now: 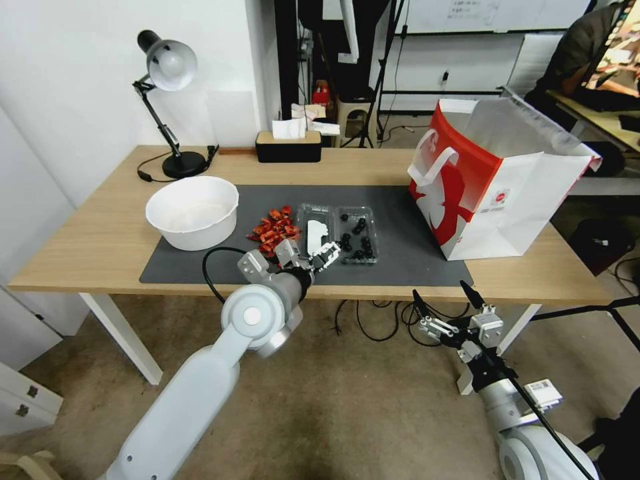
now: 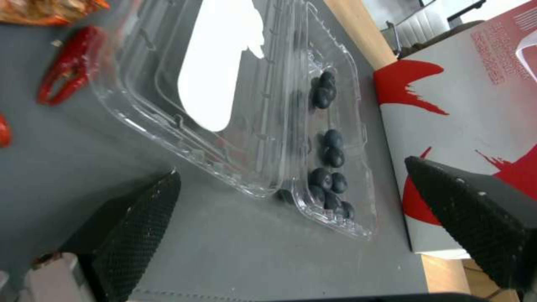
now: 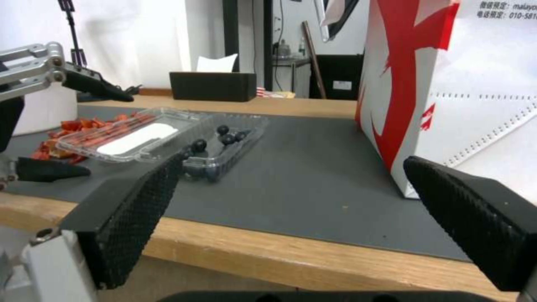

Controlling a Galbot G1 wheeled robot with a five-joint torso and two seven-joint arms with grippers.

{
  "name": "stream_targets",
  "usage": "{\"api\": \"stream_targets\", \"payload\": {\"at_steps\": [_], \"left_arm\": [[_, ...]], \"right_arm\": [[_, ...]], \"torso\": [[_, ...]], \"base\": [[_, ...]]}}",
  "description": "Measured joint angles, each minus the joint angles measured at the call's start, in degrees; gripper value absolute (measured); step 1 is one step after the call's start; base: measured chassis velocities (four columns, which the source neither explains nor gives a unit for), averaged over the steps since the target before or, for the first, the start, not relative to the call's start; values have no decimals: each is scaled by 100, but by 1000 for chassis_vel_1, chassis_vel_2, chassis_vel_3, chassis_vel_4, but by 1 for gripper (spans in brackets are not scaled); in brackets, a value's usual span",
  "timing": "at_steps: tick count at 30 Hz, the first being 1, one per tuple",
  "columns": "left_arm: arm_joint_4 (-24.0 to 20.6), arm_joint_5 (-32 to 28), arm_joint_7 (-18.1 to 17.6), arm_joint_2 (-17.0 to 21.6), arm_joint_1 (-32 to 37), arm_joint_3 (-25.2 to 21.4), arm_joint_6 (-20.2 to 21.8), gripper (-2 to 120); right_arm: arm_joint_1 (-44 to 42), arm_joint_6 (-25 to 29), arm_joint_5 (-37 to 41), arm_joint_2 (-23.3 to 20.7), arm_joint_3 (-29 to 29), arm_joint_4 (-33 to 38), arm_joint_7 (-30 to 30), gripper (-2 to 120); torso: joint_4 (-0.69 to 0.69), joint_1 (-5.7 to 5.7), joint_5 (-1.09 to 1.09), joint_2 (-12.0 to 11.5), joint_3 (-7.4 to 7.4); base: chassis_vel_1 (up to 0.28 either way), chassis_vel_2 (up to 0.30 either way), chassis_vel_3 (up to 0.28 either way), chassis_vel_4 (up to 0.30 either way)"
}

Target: Close the disposable takeout box, then place it into the delivery bag.

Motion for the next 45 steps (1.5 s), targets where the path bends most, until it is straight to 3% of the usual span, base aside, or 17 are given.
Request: {"api": "stream_targets", "payload": {"at_steps": [19, 45], "left_arm": [[237, -44, 165, -169, -104, 11, -178, 100], [72, 194, 981, -144, 51, -47, -540, 100]], "right_arm": [[-30, -3, -4, 27, -10, -29, 10, 100], [-36, 17, -109, 125, -79, -92, 10, 100]], "torso": [[0, 0, -1, 0, 0], [0, 0, 0, 0, 0]], "base": [[0, 0, 0, 0], [0, 0, 0, 0]]}}
